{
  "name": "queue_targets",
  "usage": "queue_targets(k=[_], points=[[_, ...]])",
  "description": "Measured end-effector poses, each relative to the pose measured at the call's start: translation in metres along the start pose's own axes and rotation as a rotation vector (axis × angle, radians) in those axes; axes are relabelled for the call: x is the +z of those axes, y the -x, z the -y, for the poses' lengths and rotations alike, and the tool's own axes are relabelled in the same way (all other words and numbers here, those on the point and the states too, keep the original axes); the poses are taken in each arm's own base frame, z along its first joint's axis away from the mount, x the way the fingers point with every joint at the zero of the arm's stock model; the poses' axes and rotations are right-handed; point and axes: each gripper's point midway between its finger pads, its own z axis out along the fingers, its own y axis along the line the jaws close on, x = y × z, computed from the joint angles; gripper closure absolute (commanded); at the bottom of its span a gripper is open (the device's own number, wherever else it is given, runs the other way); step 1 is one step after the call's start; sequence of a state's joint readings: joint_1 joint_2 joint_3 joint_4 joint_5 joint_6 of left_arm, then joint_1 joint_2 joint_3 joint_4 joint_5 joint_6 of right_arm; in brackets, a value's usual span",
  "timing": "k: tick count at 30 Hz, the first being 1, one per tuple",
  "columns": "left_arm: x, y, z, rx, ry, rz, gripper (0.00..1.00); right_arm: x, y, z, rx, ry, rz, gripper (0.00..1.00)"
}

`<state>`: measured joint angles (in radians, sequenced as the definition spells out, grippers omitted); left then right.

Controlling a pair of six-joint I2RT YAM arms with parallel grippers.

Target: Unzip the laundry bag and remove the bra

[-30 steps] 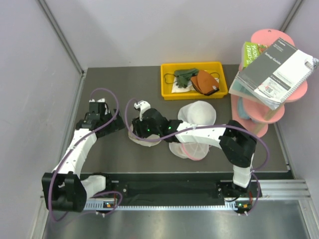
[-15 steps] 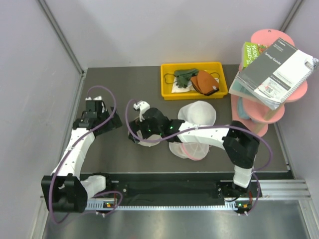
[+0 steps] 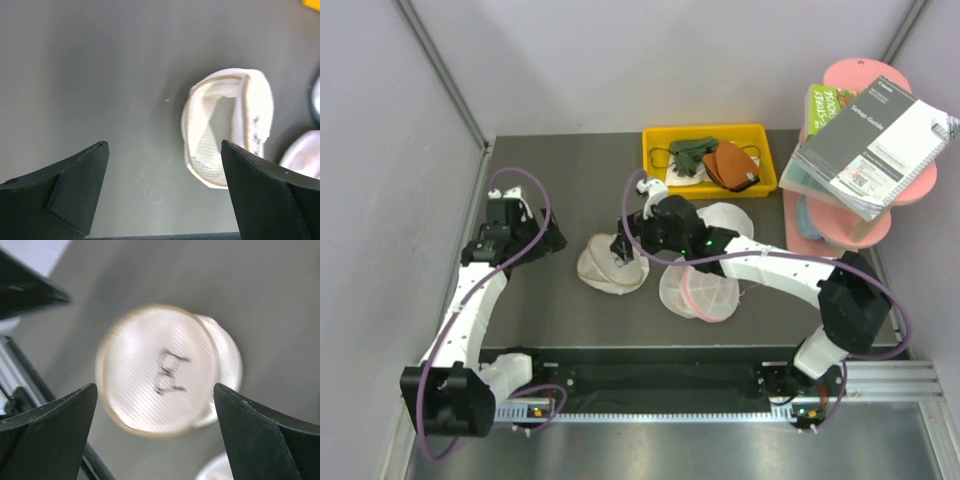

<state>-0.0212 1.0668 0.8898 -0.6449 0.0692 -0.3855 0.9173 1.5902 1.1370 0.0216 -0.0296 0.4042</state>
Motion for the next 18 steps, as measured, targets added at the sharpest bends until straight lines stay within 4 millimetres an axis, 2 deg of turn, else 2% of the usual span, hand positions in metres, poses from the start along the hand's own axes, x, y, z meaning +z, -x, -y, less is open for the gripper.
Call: queue_targets(k=[3, 6, 12, 15, 18], points=[[-0.003, 0.005, 0.008, 0.007, -0.043, 0.016, 0.01, -0.009, -0.009, 0.033, 0.048, -0.060, -0.013, 0.00], [-0.009, 0.017, 0.021, 0.026, -0.106, 0.063, 0.01, -0.031, -0.008, 0.066, 0.089, -0.121, 0.006, 0.00], [-0.026, 0.050, 0.047, 0.062, -0.220, 0.185, 0.01, -0.102, 0.033, 0.117, 0.141, -0.229, 0.170, 0.00], [-0.035, 0.064, 0.058, 0.070, -0.267, 0.231, 0.01, -0.140, 0.051, 0.135, 0.147, -0.283, 0.260, 0.00], [-0.042, 0.070, 0.067, 0.073, -0.310, 0.256, 0.01, -0.168, 0.057, 0.146, 0.142, -0.328, 0.310, 0.00]])
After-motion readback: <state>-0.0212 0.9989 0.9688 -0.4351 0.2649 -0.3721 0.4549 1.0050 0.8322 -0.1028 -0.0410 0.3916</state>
